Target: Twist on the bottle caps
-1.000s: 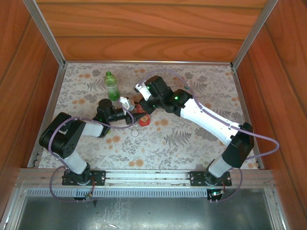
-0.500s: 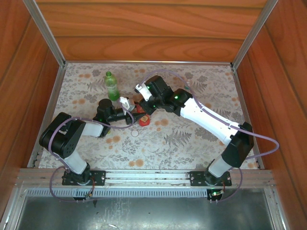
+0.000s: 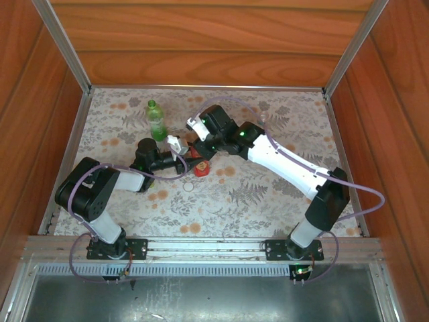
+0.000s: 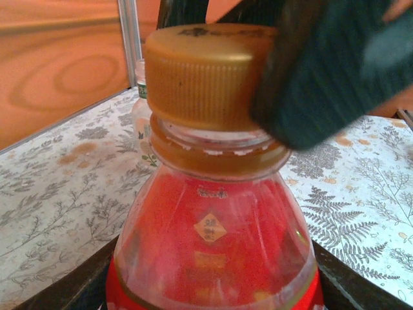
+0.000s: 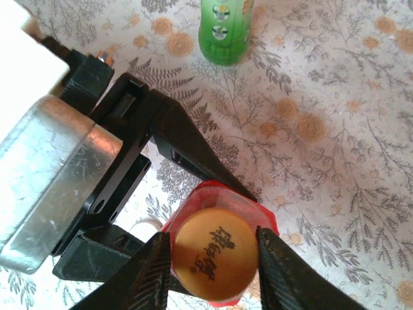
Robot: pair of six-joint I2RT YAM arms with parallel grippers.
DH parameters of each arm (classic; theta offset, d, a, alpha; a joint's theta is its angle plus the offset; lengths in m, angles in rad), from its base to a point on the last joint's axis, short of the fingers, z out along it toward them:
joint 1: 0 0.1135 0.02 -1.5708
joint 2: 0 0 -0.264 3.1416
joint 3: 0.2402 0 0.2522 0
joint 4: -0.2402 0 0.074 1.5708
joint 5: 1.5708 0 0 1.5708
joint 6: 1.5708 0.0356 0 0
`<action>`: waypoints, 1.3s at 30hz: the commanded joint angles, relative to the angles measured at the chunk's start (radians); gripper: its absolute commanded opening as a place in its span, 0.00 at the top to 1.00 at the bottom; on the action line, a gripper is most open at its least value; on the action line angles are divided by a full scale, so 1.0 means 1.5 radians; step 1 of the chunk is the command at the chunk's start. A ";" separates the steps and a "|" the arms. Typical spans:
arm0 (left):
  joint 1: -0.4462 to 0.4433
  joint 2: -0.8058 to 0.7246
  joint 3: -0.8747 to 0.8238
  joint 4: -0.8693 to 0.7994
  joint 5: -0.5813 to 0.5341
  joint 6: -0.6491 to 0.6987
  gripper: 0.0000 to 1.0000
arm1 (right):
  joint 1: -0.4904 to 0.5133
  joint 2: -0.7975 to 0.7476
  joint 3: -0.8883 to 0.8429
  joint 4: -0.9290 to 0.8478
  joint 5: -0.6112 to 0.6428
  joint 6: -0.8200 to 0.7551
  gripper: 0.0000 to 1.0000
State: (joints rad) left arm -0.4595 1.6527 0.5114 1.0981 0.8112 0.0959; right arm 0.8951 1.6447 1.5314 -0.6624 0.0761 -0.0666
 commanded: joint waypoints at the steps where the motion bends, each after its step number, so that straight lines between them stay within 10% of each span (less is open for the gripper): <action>1: -0.003 0.007 0.007 -0.016 0.007 -0.005 0.42 | 0.000 -0.018 -0.012 -0.011 -0.019 -0.005 0.53; 13: -0.003 -0.001 0.016 -0.027 0.029 -0.026 0.42 | -0.022 -0.120 -0.092 0.061 -0.052 0.076 0.27; 21: -0.018 -0.016 0.024 -0.043 0.060 -0.042 0.42 | -0.101 -0.149 -0.110 0.036 -0.141 0.207 0.33; 39: -0.045 -0.010 0.044 -0.100 0.046 0.000 0.43 | -0.151 -0.100 -0.111 0.068 -0.289 0.162 0.65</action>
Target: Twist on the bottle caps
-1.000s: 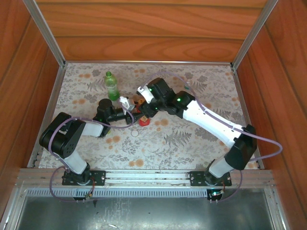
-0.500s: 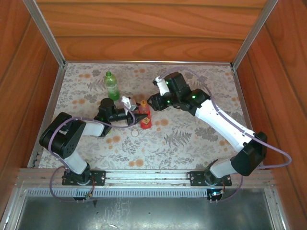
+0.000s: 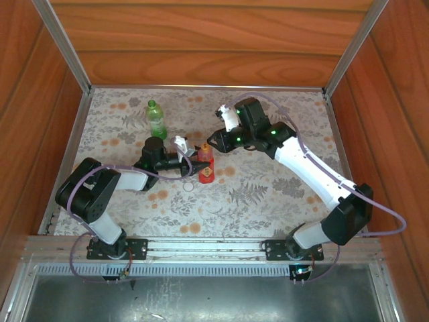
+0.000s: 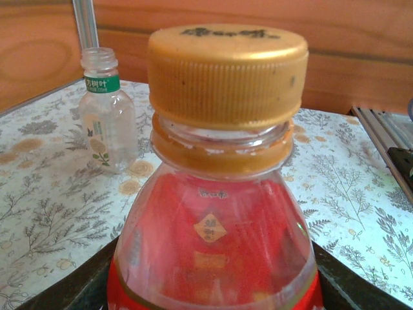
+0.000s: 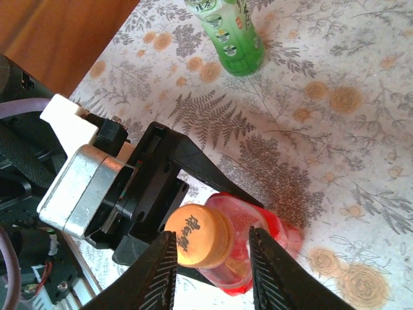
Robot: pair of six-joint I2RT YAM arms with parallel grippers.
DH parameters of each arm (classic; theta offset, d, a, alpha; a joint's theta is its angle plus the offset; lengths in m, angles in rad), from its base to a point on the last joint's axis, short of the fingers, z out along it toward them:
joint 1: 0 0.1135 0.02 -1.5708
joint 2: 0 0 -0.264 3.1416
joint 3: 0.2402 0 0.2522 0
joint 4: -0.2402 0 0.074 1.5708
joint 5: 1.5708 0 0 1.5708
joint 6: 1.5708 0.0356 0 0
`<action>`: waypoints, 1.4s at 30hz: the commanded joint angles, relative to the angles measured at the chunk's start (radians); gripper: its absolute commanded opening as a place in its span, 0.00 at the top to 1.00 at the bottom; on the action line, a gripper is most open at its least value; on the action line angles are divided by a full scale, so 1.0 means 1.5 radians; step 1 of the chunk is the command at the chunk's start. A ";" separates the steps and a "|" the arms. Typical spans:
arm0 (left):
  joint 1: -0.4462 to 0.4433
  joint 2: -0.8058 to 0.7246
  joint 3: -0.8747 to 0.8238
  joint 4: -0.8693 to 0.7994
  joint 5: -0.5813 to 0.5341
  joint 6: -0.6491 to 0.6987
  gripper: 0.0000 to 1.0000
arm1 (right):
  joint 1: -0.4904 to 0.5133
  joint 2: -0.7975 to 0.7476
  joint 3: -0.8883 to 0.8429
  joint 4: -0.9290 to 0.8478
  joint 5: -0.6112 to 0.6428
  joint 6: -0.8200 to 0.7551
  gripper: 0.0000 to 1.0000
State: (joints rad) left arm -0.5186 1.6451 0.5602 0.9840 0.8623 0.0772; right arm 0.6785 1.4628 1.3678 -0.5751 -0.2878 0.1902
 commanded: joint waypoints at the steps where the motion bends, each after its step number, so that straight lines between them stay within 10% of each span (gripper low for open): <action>1: -0.005 -0.005 0.011 -0.025 0.008 0.013 0.43 | -0.007 0.027 0.001 0.010 -0.054 -0.011 0.66; 19: -0.006 -0.013 0.018 -0.049 -0.014 0.012 0.44 | -0.015 0.041 -0.026 -0.005 -0.081 -0.008 0.84; 42: -0.007 -0.009 0.029 -0.077 -0.041 0.025 0.45 | -0.014 -0.064 -0.090 -0.006 -0.144 0.014 0.81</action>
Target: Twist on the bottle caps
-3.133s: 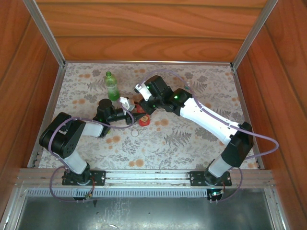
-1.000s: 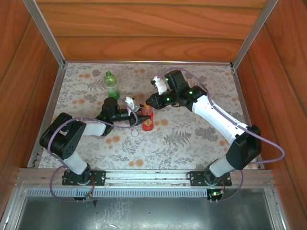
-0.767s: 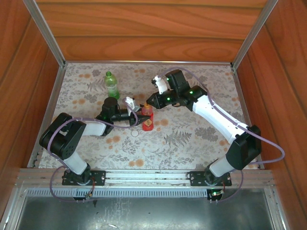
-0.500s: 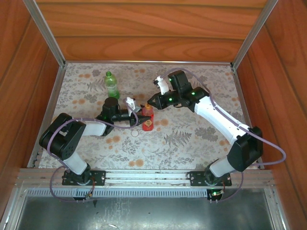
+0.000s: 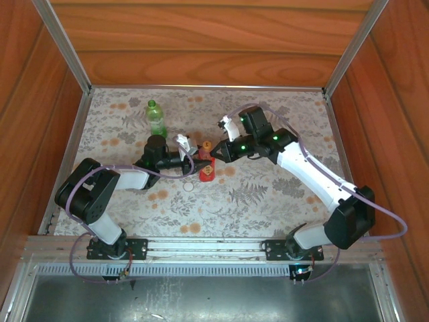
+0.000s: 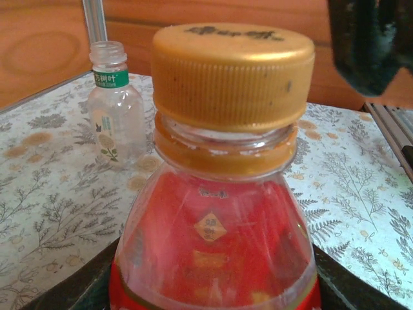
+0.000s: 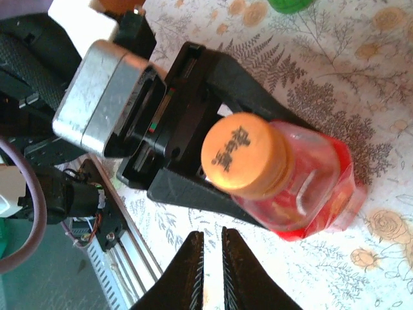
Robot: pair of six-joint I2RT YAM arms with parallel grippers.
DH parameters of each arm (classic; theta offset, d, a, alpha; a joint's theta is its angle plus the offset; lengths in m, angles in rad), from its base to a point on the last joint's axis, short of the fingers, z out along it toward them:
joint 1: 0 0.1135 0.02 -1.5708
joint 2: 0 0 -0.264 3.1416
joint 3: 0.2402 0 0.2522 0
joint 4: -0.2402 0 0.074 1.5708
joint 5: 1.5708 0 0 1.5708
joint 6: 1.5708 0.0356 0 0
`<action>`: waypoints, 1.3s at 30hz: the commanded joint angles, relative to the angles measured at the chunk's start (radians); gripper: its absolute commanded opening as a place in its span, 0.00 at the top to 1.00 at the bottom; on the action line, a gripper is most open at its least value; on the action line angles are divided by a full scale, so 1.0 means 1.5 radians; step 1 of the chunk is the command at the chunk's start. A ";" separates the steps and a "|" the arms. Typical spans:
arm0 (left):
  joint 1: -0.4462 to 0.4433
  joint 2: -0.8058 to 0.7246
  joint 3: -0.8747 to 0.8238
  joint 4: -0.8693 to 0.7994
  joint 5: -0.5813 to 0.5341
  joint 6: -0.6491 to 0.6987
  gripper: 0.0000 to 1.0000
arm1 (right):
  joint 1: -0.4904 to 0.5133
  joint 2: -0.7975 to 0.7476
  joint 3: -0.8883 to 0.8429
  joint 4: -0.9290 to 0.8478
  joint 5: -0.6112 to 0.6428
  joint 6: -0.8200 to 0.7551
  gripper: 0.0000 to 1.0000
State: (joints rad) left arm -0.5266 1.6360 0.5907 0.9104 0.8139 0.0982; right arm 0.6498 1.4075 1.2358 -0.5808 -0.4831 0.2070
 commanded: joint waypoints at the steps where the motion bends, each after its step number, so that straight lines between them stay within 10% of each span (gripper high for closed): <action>1: -0.001 -0.004 0.006 -0.028 -0.009 0.015 0.45 | 0.005 -0.034 -0.003 0.002 -0.007 -0.004 0.78; 8: -0.015 -0.050 -0.012 -0.063 -0.024 0.082 0.45 | 0.006 -0.072 0.008 -0.047 0.009 -0.214 0.43; 16: -0.051 -0.123 -0.008 -0.217 -0.085 0.224 0.45 | 0.030 -0.128 0.051 -0.199 0.070 -0.574 0.28; 39: -0.061 -0.116 -0.005 -0.245 -0.077 0.255 0.45 | 0.108 0.088 0.232 -0.302 0.204 -0.752 0.46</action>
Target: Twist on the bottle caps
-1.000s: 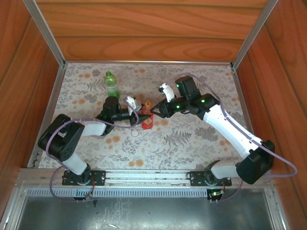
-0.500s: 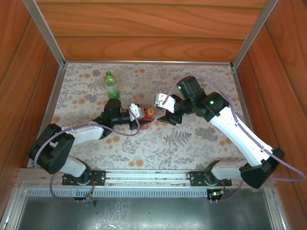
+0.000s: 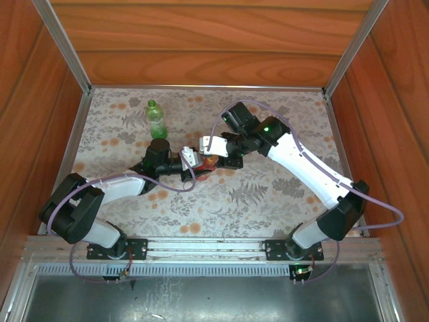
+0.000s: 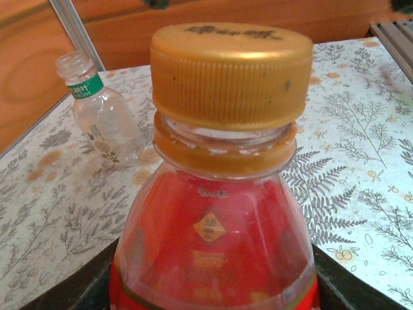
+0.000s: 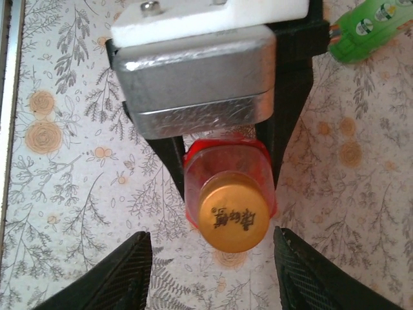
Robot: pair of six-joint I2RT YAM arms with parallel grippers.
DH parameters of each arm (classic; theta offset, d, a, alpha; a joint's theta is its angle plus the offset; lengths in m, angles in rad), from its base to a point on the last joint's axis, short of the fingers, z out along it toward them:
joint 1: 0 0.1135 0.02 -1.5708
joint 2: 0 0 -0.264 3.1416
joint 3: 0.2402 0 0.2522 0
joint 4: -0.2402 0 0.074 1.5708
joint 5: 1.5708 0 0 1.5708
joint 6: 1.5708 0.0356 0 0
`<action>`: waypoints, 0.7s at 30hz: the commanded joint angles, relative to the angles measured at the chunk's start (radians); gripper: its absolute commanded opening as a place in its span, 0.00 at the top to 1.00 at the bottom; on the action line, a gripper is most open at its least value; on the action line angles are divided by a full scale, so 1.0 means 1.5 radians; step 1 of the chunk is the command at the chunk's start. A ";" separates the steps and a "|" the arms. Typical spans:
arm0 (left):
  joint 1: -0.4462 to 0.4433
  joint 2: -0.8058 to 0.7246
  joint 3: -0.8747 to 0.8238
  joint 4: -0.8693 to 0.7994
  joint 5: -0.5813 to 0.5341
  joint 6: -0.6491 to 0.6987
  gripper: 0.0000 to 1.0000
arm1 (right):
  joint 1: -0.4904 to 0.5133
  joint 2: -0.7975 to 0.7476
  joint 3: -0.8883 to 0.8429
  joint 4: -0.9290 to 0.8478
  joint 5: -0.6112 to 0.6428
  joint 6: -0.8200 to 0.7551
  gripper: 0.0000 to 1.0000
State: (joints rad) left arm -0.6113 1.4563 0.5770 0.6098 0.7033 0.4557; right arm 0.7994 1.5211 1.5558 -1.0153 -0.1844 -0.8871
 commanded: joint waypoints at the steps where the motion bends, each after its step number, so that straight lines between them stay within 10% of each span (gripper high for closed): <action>1: -0.005 0.004 0.005 -0.046 -0.004 0.017 0.45 | 0.009 0.017 0.022 -0.012 0.006 -0.022 0.47; 21: -0.005 0.007 0.012 -0.055 -0.015 0.009 0.45 | 0.035 0.063 0.035 -0.026 0.056 -0.009 0.65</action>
State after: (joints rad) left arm -0.6140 1.4563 0.5816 0.5999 0.7013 0.4709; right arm 0.8330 1.6024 1.6035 -1.0283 -0.1280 -0.8890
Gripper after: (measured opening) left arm 0.554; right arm 0.338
